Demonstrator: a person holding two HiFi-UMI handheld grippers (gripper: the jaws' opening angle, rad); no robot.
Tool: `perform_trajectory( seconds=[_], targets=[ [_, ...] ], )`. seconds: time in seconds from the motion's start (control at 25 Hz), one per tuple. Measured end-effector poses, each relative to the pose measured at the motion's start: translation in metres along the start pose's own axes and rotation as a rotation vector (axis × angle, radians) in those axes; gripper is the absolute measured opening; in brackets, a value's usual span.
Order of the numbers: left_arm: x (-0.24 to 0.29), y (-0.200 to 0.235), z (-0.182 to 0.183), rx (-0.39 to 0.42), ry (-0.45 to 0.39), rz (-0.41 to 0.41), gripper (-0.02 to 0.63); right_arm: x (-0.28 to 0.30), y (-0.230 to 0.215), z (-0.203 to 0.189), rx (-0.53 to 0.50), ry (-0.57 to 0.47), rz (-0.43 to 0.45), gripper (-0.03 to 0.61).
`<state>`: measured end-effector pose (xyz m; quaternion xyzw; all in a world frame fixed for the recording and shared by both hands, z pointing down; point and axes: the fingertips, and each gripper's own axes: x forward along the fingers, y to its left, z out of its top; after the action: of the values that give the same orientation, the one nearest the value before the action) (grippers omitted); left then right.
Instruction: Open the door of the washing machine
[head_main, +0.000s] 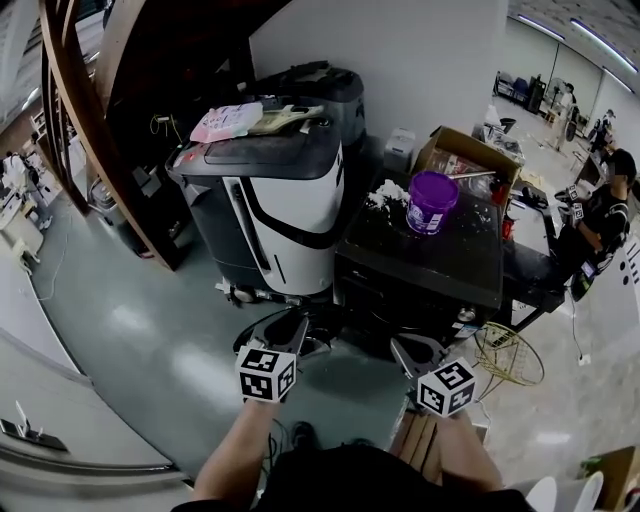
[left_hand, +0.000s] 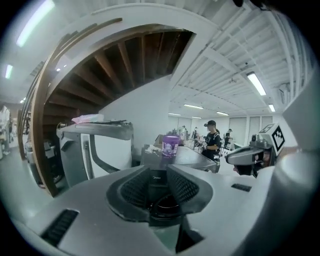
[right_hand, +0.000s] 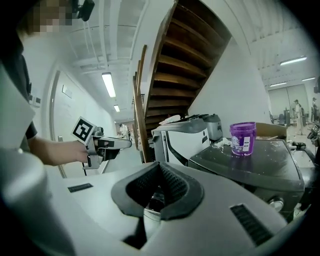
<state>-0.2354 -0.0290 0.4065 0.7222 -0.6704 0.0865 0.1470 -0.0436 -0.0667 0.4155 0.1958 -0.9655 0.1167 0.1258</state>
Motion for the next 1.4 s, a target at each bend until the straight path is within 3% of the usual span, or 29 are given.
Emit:
perform_trajectory(
  seconds=[0.16,0.44,0.56,0.72,0.96,1.4],
  targets=[
    [-0.007,-0.032,0.003,-0.009,-0.006,-0.038,0.071,-0.018,-0.001,0.004,-0.025,-0.009,0.030,0.017],
    [-0.035,-0.050,0.026,-0.042,-0.093,0.003,0.040,-0.034,-0.008,0.029,-0.049,-0.057,0.058,0.017],
    [-0.043,-0.046,0.030,-0.048,-0.107,0.025,0.026,-0.033,-0.008,0.042,-0.054,-0.082,0.060,0.017],
    [-0.050,-0.036,0.039,0.011,-0.140,0.069,0.018,-0.029,-0.003,0.055,-0.055,-0.113,0.064,0.017],
    [-0.045,-0.026,0.050,0.031,-0.144,0.043,0.018,-0.024,0.006,0.075,-0.110,-0.172,0.075,0.015],
    [-0.042,-0.018,0.051,0.010,-0.136,0.042,0.018,-0.036,0.009,0.090,-0.079,-0.223,0.067,0.015]
  ],
)
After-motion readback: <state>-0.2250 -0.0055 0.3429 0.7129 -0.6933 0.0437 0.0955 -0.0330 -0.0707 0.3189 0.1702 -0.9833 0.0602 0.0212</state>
